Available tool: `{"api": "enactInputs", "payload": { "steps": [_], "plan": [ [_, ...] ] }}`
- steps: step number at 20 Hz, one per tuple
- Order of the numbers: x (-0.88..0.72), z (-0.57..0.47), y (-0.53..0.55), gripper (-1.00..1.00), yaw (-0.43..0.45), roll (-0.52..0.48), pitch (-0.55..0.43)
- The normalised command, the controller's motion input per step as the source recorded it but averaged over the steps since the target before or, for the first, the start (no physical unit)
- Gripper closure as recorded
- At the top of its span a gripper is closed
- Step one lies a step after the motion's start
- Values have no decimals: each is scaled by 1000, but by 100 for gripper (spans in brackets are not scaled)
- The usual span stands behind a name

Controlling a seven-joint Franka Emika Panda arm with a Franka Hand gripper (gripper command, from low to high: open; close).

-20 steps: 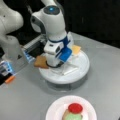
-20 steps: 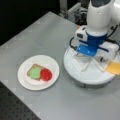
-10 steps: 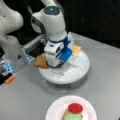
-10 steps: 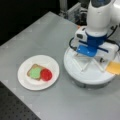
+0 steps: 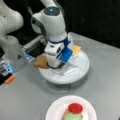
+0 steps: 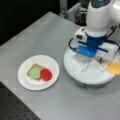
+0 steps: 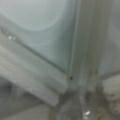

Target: Ingredient selection for cheeseburger or sandwich

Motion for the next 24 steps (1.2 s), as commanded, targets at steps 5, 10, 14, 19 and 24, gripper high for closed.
{"api": "enactInputs", "payload": {
  "steps": [5, 10, 14, 19, 24],
  "plan": [
    [-98, -78, -66, -100, 346, -57, -135],
    [-99, -60, -58, -100, 294, -29, -130],
    [-65, -68, -45, -100, 251, -13, -128],
    [-26, -68, -37, -100, 268, 0, -119],
    [22, -72, -47, -100, 257, -1, -121]
  ]
}}
